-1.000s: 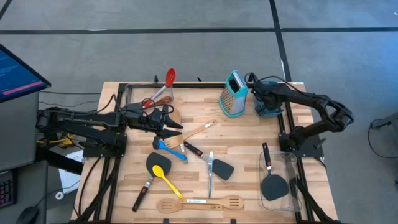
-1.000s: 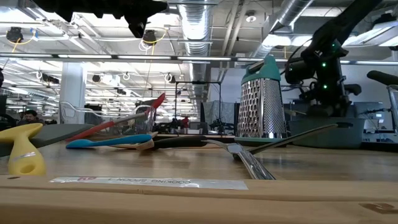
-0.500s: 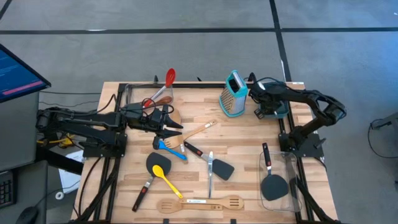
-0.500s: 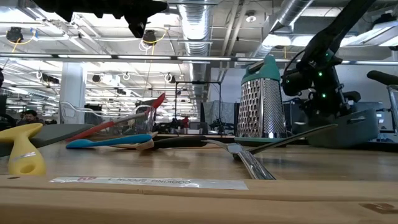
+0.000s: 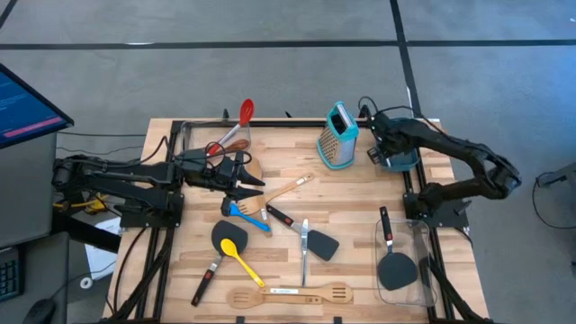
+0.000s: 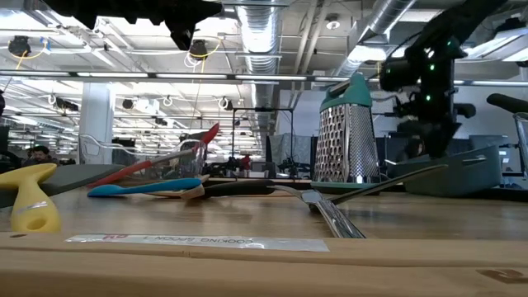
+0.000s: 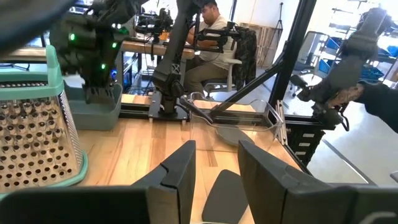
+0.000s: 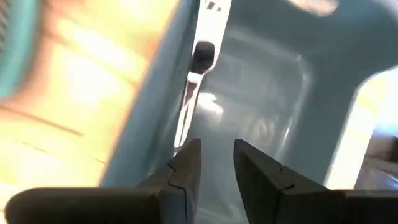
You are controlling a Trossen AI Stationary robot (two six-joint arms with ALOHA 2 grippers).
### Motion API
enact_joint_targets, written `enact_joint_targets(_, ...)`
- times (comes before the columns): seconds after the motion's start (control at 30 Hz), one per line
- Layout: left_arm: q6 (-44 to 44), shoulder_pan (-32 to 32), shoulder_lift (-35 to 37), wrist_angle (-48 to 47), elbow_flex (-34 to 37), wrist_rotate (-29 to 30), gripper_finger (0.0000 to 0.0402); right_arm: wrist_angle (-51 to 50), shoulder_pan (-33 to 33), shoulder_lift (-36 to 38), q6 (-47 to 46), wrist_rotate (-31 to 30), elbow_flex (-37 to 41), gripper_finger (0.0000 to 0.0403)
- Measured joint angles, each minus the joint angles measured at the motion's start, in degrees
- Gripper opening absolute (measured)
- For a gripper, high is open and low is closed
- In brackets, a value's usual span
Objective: Pick & Place Kitchen Items
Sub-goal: Put the left silver knife into the green bin
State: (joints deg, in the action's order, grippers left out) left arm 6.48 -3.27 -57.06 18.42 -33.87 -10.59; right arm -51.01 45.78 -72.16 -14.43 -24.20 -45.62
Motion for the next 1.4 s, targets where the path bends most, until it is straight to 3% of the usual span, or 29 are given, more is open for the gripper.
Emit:
enact_joint_targets(0.2,0.0,0.0,0.0,0.0,0.0,0.0,0.0106,-4.5,0.2,5.8,-0.2,-4.2,-2.5,0.0065)
enact_joint_targets(0.37,0.0,0.0,0.0,0.0,0.0,0.0,0.0106,-5.1,0.4,8.3,-1.3,-2.7,-2.9,0.0007)
enact_joint_targets(0.63,0.0,0.0,0.0,0.0,0.0,0.0,0.0106,-15.4,0.4,6.1,-17.4,-2.7,-2.9,0.0001)
enact_joint_targets(0.8,0.0,0.0,0.0,0.0,0.0,0.0,0.0106,-19.9,-1.9,5.4,-21.8,-3.2,-2.9,0.0001)
enact_joint_targets(0.9,0.0,0.0,0.0,0.0,0.0,0.0,0.0106,-18.3,-3.6,5.4,-23.0,-4.3,-2.9,0.0000)
enact_joint_targets(1.13,0.2,0.0,0.0,-0.3,0.0,0.0,0.0106,-3.8,-6.2,3.8,-22.2,-2.4,-2.9,0.0000)
enact_joint_targets(1.4,1.9,0.0,0.0,-0.5,0.0,0.0,0.0106,-1.6,-4.0,-4.7,-23.0,0.2,-2.9,0.0000)
